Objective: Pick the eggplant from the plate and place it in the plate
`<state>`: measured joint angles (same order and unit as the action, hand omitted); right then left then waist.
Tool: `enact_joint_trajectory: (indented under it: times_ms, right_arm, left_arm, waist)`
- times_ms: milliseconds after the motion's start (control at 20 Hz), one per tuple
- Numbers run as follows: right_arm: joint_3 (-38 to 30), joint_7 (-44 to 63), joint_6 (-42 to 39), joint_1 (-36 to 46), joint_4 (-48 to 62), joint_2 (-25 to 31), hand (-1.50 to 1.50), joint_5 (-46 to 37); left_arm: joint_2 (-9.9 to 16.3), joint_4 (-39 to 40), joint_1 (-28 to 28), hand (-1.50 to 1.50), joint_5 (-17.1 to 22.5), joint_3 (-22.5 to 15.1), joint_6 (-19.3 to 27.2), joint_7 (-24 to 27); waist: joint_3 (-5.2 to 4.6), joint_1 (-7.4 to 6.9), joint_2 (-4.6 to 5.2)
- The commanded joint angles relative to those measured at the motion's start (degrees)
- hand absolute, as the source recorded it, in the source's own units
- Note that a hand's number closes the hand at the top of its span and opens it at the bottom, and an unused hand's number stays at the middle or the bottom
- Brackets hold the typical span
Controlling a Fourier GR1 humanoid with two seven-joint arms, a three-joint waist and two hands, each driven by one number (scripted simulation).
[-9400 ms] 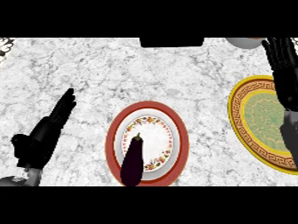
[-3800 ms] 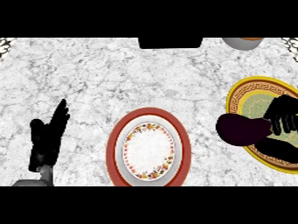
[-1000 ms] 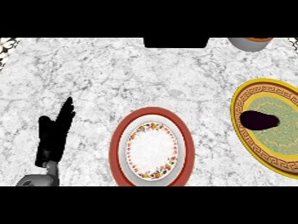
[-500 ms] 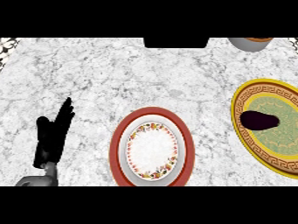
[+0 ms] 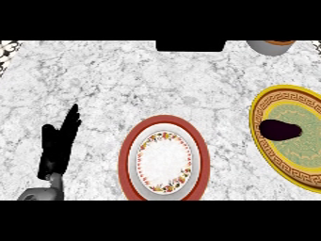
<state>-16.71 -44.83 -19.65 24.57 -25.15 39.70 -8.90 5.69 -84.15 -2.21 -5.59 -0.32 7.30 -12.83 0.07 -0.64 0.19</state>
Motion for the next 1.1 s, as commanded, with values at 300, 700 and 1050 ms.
enact_joint_trajectory:
  times_ms: [300, 700, 1050]
  right_arm:
    - [-0.54, -9.59, 0.51, 1.35, 11.58, 3.35, -1.50, -2.95]
    - [-2.86, -11.96, -1.42, 0.26, 15.28, 7.64, -1.50, -1.54]
    - [-4.86, -9.43, 1.31, 2.30, 16.94, 8.40, -1.50, -0.15]
  left_arm:
    - [-0.44, -0.33, -0.21, 0.00, -0.81, -0.08, -0.32, -0.72]
    - [-0.77, -1.13, -0.22, 0.00, -0.93, -0.14, -0.39, 0.03]
    - [-0.97, 0.10, -0.17, 0.00, -0.66, 0.60, -0.30, 0.09]
  waist:
    - [0.08, -0.36, 0.20]
    - [0.17, -0.48, 0.35]
    - [0.21, -0.78, 0.45]
